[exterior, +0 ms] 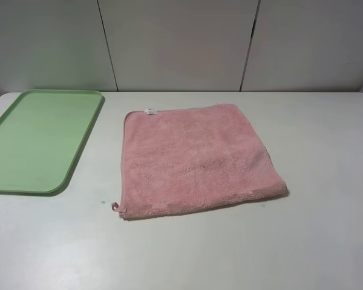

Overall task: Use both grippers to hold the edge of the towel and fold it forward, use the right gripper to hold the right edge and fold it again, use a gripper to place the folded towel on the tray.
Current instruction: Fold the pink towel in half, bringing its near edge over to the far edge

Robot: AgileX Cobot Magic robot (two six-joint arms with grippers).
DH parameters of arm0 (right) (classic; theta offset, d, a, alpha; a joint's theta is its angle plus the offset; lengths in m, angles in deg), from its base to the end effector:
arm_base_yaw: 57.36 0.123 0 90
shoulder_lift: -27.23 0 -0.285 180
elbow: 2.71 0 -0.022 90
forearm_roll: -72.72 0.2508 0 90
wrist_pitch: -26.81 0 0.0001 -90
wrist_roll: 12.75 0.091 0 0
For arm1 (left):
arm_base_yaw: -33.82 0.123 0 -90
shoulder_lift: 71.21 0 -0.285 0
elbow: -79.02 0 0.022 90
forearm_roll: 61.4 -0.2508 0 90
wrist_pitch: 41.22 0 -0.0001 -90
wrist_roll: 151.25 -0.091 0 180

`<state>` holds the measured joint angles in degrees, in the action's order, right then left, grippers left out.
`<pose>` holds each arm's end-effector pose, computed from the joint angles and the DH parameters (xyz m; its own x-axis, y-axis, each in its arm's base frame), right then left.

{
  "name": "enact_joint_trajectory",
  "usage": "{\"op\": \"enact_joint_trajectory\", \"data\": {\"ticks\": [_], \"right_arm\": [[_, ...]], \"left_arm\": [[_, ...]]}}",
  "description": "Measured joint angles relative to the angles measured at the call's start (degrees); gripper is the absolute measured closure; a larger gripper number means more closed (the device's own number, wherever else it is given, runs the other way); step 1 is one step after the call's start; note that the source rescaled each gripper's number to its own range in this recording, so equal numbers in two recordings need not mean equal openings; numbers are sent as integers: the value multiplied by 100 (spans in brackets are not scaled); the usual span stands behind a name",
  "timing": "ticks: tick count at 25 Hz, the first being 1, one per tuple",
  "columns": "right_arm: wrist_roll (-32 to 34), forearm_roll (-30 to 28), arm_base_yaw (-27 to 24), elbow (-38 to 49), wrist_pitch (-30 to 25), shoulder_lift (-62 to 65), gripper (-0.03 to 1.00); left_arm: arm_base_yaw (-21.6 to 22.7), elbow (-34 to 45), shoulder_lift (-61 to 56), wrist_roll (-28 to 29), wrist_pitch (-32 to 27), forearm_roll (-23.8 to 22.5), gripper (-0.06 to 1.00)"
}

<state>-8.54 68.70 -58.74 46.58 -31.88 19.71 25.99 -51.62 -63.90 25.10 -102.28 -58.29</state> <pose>-0.0029 -0.0054 0.2769 -0.4262 0.0472 -0.9034 0.0939 0.9955 0.0077 -0.0053 -0.0036 0.2731 -0.4534 0.1001 -0.8856 0.1948 0.9808 0.0111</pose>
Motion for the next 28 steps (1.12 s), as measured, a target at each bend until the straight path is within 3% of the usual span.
{"op": "enact_joint_trajectory", "data": {"ticks": [28], "right_arm": [[0,0,0,0,0,0,-3]], "left_arm": [[0,0,0,0,0,0,-6]]}}
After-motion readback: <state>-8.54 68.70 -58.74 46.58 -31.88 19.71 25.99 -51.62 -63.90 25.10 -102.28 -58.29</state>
